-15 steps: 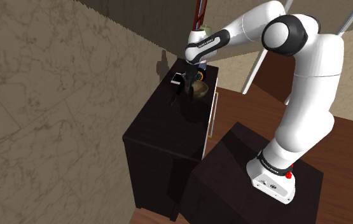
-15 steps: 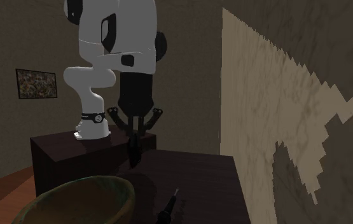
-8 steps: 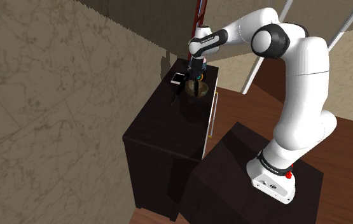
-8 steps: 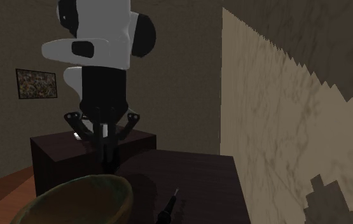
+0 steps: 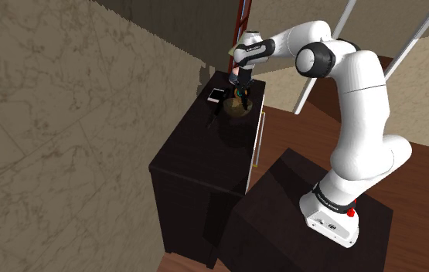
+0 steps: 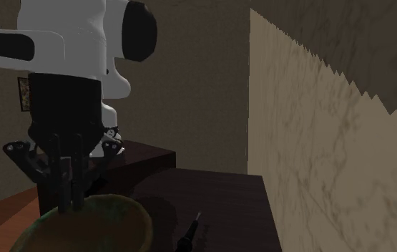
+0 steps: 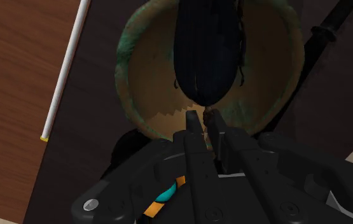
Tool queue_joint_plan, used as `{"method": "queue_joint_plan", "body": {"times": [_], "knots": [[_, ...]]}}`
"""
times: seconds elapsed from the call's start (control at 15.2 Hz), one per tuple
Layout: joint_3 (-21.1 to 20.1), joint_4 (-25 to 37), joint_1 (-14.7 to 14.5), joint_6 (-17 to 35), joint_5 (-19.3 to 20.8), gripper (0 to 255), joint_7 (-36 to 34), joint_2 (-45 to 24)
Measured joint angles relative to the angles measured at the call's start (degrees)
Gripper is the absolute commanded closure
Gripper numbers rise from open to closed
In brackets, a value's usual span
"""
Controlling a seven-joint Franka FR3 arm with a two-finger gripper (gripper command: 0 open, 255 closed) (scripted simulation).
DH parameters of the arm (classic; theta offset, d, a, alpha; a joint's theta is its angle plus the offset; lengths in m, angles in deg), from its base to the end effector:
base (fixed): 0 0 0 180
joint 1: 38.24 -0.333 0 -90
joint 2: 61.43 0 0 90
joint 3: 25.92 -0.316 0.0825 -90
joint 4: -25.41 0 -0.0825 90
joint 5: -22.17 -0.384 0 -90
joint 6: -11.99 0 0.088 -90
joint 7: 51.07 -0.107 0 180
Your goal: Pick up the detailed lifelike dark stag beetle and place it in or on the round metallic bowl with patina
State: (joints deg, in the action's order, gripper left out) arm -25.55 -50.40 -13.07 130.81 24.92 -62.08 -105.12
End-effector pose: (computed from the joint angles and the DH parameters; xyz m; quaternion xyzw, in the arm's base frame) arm 0.6667 -0.3201 0.2793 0.9532 -0.3015 -0.0088 0.0223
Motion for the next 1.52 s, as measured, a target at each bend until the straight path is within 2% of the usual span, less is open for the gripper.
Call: {"method": "queue_joint_plan", "body": {"times": [0.66,1.06,1.12,1.52], "knots": [[0.04,-0.61,0.11,4.89,0.07,255,-0.07,-4.29],[0.04,-0.44,0.05,5.24,0.08,255,-0.17,-4.79],[0.04,-0.44,0.05,5.24,0.08,0,-0.17,-4.79],[0.04,-0.44,0.05,5.24,0.08,0,-0.17,-4.79]]}}
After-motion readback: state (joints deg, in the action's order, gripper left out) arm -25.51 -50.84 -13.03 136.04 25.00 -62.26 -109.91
